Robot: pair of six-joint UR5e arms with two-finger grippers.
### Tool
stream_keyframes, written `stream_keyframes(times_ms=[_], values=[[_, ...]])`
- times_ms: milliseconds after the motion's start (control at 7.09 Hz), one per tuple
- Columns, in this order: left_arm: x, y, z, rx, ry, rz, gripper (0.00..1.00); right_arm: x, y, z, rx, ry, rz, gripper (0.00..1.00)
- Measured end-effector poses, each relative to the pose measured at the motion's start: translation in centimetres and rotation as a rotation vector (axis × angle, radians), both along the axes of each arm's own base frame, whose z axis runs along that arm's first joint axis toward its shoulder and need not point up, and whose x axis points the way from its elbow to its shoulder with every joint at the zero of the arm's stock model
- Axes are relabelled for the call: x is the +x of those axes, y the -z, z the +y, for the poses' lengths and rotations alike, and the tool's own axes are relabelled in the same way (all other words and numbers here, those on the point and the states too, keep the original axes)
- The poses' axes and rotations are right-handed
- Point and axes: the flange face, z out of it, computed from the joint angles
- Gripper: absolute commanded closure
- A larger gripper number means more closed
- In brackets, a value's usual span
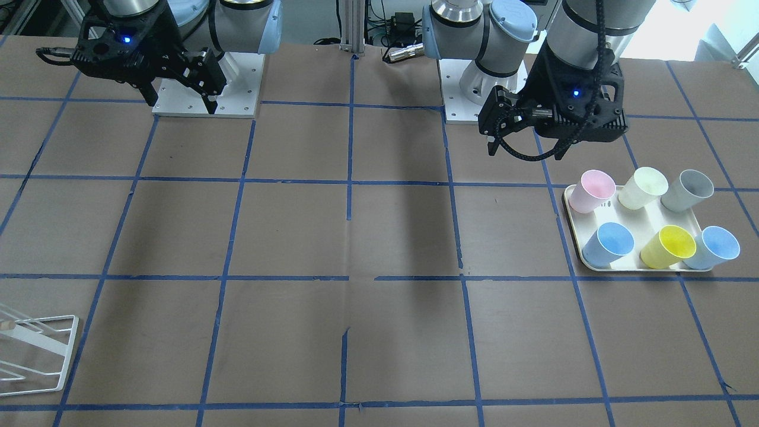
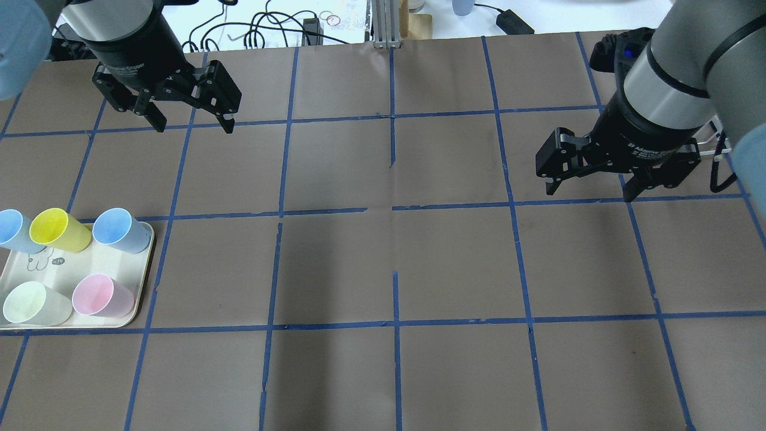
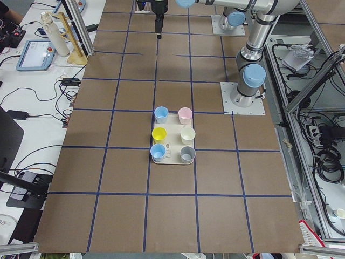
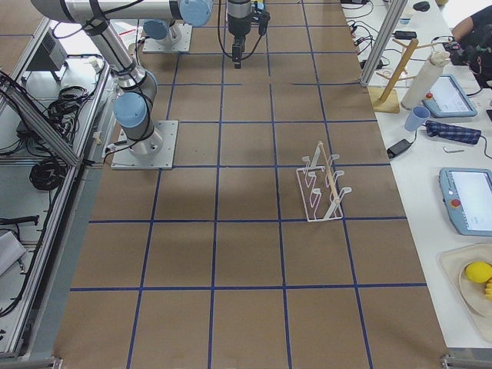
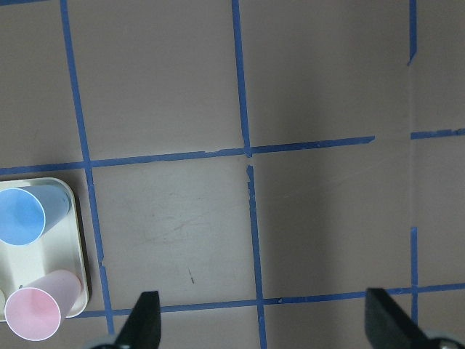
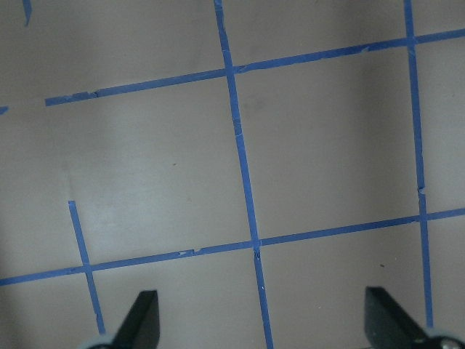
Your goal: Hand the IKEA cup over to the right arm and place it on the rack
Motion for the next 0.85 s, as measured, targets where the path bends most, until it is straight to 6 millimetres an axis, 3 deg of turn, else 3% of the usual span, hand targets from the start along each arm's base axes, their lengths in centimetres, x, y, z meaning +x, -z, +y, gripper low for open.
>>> stream_keyframes(times_ms=[564, 705, 846], values=[[0.6, 0.2, 0.0, 0.005, 0.007, -0.001, 0.00, 0.0, -0.4, 0.4, -0.010, 0.000, 0.005, 0.00], [2.6, 0.3, -0.1, 0.010, 0.030, -0.001, 0.00, 0.0, -0.5, 0.6, -0.014, 0.000, 0.005, 0.00], [6.3, 0.6, -0.4, 0.017, 0.052, 0.004, 0.00, 0.0, -0.7, 0.8, -0.019, -0.001, 0.005, 0.00]])
